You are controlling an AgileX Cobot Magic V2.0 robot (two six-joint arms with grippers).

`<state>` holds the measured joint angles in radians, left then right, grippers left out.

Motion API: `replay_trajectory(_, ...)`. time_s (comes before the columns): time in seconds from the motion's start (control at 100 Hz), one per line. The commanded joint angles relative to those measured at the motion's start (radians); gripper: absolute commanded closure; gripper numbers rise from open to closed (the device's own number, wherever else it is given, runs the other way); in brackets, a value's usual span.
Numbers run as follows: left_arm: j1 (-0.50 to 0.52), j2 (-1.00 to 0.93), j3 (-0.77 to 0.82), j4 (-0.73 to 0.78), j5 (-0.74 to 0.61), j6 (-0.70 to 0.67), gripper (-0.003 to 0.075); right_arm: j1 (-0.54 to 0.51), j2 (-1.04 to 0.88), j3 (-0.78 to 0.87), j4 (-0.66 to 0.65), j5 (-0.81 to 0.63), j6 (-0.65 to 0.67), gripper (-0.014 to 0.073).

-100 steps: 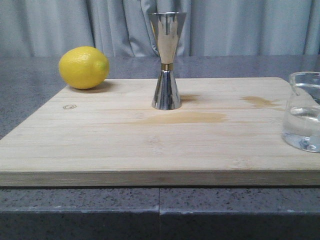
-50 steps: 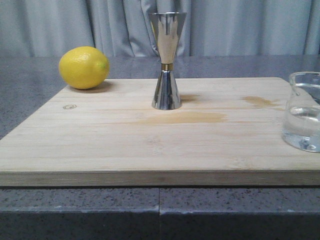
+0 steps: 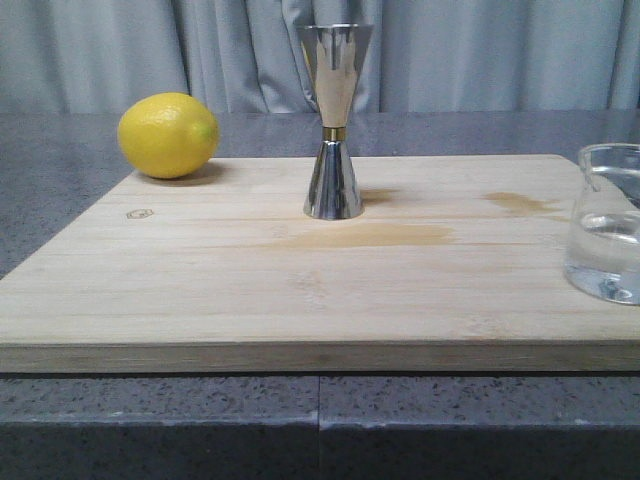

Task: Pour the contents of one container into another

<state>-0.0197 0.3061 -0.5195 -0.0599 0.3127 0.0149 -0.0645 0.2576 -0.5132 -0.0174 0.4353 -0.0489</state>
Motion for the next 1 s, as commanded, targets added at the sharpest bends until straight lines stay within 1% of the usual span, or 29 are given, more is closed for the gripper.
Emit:
replay_trajectory(0.0,0.001,0.018,-0.029,-0.035,-0.084,-0.005,0.0197,0.002,0.019,-0.036,0.017,-0.074,-0.007,0.0008)
replay_trajectory(0.13,0.001,0.022,-0.033,-0.036,-0.063,-0.005,0.0218,0.002,0.019,-0.038,0.034,-0.057,-0.007,0.0008)
replay_trajectory(0.2,0.001,0.038,-0.051,-0.036,-0.026,-0.003,0.0219,0.002,0.019,-0.042,0.034,-0.032,-0.007,0.0008)
replay_trajectory(0.27,0.001,0.068,-0.084,-0.036,0.036,0.01,0.0219,0.002,0.026,-0.059,0.034,0.013,-0.007,0.0008)
replay_trajectory(0.39,-0.008,0.14,-0.166,-0.054,0.188,0.099,0.0219,0.002,0.062,-0.107,0.034,0.085,-0.007,0.0008)
replay_trajectory(0.46,-0.016,0.191,-0.216,-0.092,0.266,0.164,0.0219,0.002,0.092,-0.138,0.034,0.116,-0.007,0.0008)
replay_trajectory(0.53,-0.028,0.244,-0.257,-0.165,0.316,0.238,0.0219,0.002,0.121,-0.159,0.034,0.126,-0.009,0.0008)
replay_trajectory(0.67,-0.061,0.353,-0.314,-0.362,0.377,0.42,0.0219,0.002,0.175,-0.179,0.037,0.135,-0.009,0.0008)
replay_trajectory(0.86,-0.121,0.512,-0.334,-0.635,0.404,0.717,0.0219,0.002,0.231,-0.179,0.047,0.137,-0.009,0.0008)
replay_trajectory(0.99,-0.17,0.62,-0.334,-0.786,0.406,0.889,0.0219,0.002,0.249,-0.179,0.047,0.133,-0.011,0.0009)
